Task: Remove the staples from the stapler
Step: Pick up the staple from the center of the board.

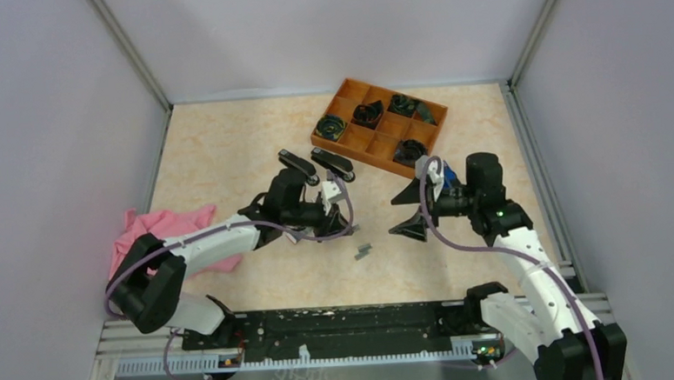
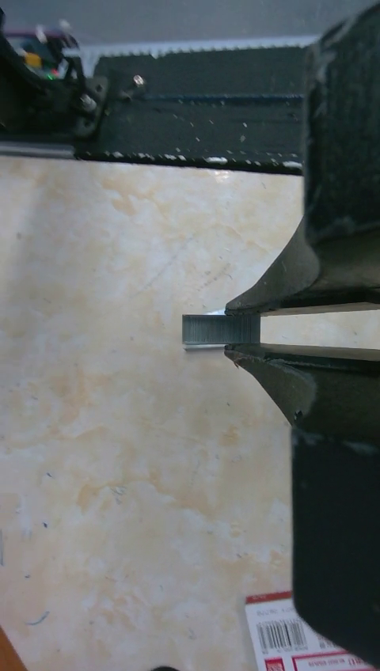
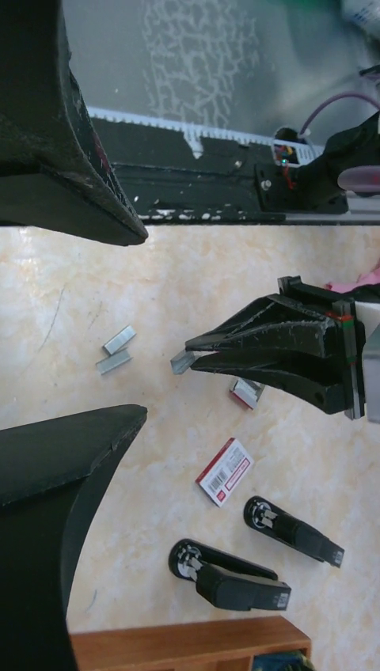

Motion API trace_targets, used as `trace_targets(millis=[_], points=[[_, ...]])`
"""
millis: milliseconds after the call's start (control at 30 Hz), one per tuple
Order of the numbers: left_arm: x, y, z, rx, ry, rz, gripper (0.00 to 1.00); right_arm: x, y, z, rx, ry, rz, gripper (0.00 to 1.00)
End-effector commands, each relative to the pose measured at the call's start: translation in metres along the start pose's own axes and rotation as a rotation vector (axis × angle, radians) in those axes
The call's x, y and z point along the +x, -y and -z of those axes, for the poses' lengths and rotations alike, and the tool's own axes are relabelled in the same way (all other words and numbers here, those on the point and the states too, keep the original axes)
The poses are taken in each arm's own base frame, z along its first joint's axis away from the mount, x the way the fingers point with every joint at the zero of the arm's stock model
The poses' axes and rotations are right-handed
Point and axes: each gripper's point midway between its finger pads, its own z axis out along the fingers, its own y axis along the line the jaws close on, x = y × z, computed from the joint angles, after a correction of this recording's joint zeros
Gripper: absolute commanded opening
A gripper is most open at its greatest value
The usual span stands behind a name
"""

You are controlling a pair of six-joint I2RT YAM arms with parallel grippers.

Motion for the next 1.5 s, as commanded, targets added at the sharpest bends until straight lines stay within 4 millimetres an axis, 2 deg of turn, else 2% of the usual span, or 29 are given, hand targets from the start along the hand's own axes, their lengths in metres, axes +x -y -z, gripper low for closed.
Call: trace_targets(millis=[0, 133, 467, 733, 900, 1133, 1467], points=[[-0.053, 0.026, 0.005, 0.110, 0.252, 0.073, 0.22, -0.031, 0.005, -0.007, -0.012, 0.113, -0.133, 0.73], [-0.089, 0.042, 0.018, 0.169, 0.433, 0.085, 0.23, -0.044, 0.009, -0.009, -0.019, 0.149, -0.191, 0.73], [-0.134, 0.065, 0.058, 0.243, 0.733, 0.153, 0.24, -0.091, 0.018, -0.010, -0.065, 0.223, -0.327, 0.73], [-0.149, 0.075, 0.075, 0.327, 0.875, 0.207, 0.24, -0.072, 0.009, -0.012, -0.075, 0.279, -0.329, 0.70], [-0.151, 0.074, 0.070, 0.329, 0.890, 0.228, 0.23, -0.080, -0.001, -0.014, -0.117, 0.298, -0.302, 0.66], [-0.153, 0.076, 0.059, 0.326, 0.900, 0.238, 0.23, -0.074, -0.005, -0.022, -0.130, 0.286, -0.316, 0.57], [-0.153, 0.072, 0.057, 0.298, 0.914, 0.248, 0.23, -0.066, -0.005, -0.032, -0.124, 0.265, -0.342, 0.45]])
